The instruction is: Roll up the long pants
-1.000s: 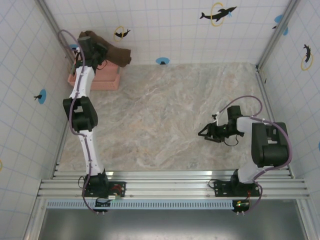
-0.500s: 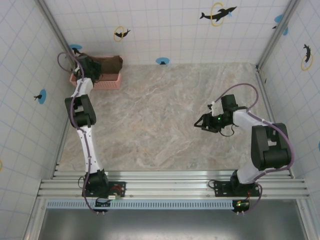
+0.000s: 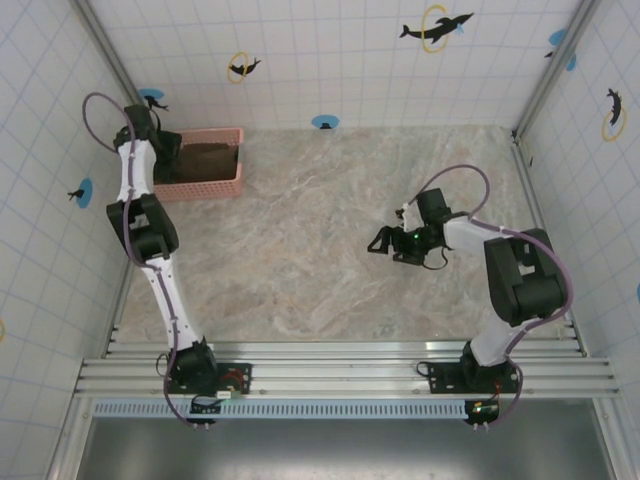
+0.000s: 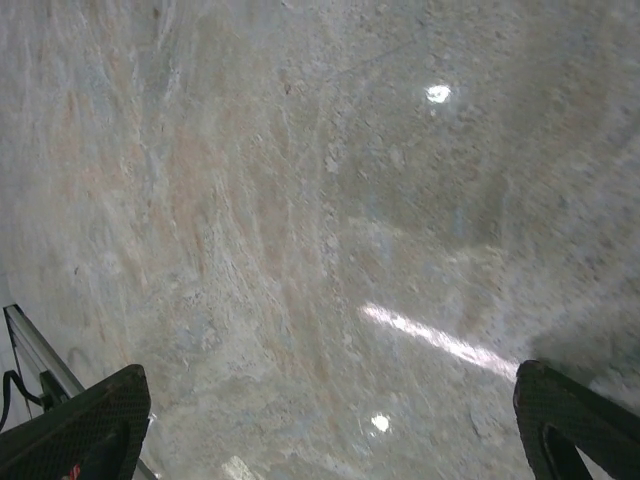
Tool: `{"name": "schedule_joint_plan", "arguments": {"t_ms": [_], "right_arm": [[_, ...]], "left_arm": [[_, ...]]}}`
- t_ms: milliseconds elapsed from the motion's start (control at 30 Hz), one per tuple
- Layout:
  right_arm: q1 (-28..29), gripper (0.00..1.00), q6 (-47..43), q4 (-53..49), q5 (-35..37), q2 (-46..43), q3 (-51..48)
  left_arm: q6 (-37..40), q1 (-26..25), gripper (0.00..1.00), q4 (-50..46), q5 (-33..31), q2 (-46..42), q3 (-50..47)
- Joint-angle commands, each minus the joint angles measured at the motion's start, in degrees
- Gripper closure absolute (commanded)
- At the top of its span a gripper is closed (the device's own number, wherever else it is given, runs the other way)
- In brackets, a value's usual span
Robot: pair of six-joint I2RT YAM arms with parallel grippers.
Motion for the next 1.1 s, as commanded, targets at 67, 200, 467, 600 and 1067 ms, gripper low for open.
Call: {"name": "schedule_joint_plan", "arguments": {"t_ms": [67, 200, 467, 600, 1067], "right_arm": [[1.1, 0.03, 0.0, 3.6, -0.1, 3.2, 3.3], [1.1, 0.03, -2.4, 3.3, -0.6, 3.8, 4.5], [-1.8, 0.03, -14.7, -8.3, 5.9, -3.0, 11.2], [-6.3, 0.03, -18.7, -11.4, 16.9, -8.8, 11.8], [-14.8, 0.03, -22.4, 11.1, 36.5, -21.5, -8.8]], "left_arm": [[5.5, 1.1, 0.02, -12.9, -2.8, -10.4, -1.5], [11.0, 2.2, 0.02, -11.6, 0.2, -16.3, -9.0], [38.0, 1.7, 0.02, 5.9, -0.3, -43.5, -38.9], [48.3, 1.6, 0.03, 16.8, 1.4, -55.3, -61.3], [74.5, -14.8, 0.03, 77.7, 1.7, -61.6, -108.2]]}}
